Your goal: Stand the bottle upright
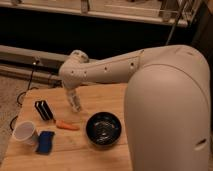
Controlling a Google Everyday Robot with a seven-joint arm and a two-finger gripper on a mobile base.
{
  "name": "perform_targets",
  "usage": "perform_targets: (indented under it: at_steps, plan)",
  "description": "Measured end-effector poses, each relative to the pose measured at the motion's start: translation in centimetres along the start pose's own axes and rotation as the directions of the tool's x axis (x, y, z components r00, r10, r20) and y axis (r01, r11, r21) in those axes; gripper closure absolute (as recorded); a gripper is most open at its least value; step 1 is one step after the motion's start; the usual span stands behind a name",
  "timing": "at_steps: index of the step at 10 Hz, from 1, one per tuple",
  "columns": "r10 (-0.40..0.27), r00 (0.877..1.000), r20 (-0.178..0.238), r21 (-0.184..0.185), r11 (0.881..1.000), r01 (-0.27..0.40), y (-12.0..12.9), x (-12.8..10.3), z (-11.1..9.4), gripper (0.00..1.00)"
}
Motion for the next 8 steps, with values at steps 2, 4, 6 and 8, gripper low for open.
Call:
perform_targets:
  at_steps: [2, 4, 6, 8]
  plan:
    - [-0.011, 1.0, -0.002, 0.002, 1.0, 0.011, 0.2, 0.2, 0.3, 0.2]
    - [-0.009, 1.0, -0.004, -0.003, 1.0, 0.009, 0.1, 0.6, 0.5, 0.2]
    - [-0.002, 1.0, -0.009, -0.009, 1.0, 0.002, -0.2, 1.2, 0.7, 0.2]
    - [0.006, 1.0, -0.007, -0.011, 1.0, -0.006, -0.5, 1.5, 0.4, 0.2]
